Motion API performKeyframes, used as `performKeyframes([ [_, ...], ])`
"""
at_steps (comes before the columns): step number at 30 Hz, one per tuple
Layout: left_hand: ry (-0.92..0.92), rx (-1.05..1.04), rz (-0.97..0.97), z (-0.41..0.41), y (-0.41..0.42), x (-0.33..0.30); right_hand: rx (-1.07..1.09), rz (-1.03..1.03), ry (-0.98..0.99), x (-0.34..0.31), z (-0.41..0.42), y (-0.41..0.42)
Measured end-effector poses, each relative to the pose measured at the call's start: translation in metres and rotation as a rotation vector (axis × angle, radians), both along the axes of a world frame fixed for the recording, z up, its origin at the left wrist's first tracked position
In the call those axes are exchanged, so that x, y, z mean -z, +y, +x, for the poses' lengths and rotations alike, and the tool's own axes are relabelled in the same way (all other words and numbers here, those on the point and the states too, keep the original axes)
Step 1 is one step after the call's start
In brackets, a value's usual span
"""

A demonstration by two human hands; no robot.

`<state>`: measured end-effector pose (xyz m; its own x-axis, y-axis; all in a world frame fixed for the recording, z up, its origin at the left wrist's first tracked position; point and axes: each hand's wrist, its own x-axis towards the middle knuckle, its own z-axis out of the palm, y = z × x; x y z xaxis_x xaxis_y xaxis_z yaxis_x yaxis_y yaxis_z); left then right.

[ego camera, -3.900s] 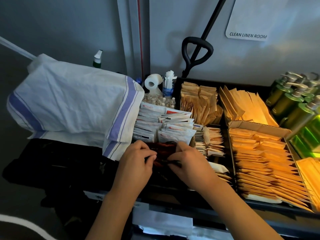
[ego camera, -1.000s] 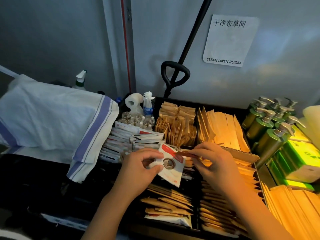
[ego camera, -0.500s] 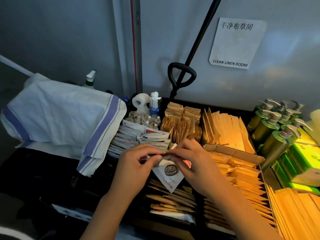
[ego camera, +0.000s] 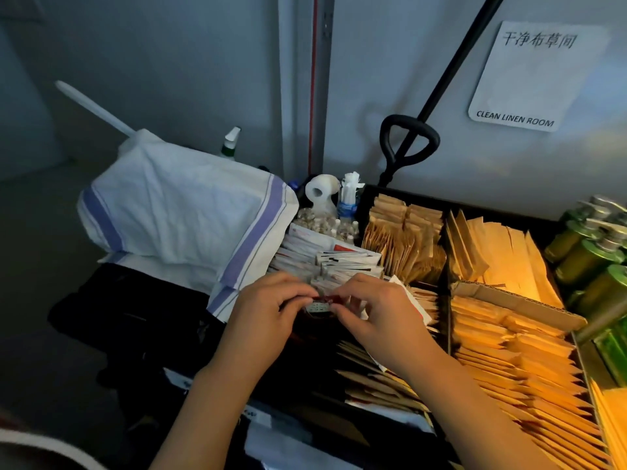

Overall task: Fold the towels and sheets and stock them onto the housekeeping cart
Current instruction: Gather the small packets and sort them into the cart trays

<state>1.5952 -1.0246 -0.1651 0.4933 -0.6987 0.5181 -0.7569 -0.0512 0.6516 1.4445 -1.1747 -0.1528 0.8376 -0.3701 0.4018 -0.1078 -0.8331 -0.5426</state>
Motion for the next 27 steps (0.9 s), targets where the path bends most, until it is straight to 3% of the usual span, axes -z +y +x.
performKeyframes([
  [13, -0.092, 0.054, 0.135, 0.024, -0.002, 0.037, 0.177, -0.082, 0.208, 0.047, 0.019, 0.015],
  [18, -0.106, 0.058, 0.151, 0.029, -0.003, 0.038, 0.166, -0.115, 0.157, 0.042, 0.020, 0.016],
  [23, -0.117, 0.078, 0.265, 0.027, -0.007, 0.045, 0.130, -0.218, 0.306, 0.046, 0.027, 0.021],
  [27, -0.137, 0.069, 0.264, 0.025, -0.005, 0.044, 0.135, -0.194, 0.267, 0.041, 0.020, 0.018],
])
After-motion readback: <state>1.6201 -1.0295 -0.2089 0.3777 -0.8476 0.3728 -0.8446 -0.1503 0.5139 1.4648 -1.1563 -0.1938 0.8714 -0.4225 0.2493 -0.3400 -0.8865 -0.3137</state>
